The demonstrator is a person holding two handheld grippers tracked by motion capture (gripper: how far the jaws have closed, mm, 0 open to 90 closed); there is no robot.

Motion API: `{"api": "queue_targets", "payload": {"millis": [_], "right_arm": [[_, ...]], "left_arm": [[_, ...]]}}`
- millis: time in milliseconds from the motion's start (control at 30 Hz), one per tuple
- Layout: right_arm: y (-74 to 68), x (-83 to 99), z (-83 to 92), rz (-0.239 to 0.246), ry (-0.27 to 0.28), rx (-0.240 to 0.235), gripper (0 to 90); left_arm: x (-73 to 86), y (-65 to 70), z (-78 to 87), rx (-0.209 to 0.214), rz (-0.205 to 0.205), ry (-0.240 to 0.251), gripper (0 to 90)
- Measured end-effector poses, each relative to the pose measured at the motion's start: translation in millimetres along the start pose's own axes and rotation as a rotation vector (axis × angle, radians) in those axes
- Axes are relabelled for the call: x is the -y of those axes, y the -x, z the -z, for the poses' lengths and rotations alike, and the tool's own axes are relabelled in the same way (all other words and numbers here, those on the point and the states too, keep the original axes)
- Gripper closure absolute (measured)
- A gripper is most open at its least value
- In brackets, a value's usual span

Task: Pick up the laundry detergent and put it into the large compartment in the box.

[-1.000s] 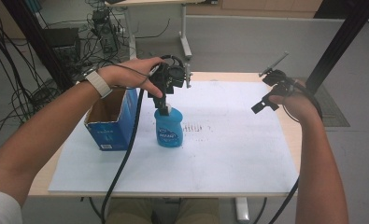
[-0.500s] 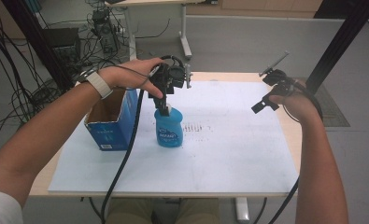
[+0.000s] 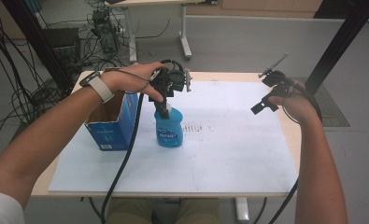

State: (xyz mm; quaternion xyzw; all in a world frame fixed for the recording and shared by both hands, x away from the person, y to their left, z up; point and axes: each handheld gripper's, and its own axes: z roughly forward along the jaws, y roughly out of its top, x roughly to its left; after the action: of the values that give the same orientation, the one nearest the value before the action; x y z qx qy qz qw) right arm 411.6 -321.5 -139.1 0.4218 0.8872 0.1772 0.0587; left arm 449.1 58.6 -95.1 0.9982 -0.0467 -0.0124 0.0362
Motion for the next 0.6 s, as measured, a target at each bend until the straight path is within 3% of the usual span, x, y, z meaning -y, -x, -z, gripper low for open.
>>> {"api": "queue_targets", "payload": {"millis": [600], "right_arm": [[2.4,2.7,-8.0,-0.003,-0.001,-0.012,8.3]], "left_arm": [[-2.1,1.1,-24.4,-0.003,0.0,-0.02,8.0]]}}
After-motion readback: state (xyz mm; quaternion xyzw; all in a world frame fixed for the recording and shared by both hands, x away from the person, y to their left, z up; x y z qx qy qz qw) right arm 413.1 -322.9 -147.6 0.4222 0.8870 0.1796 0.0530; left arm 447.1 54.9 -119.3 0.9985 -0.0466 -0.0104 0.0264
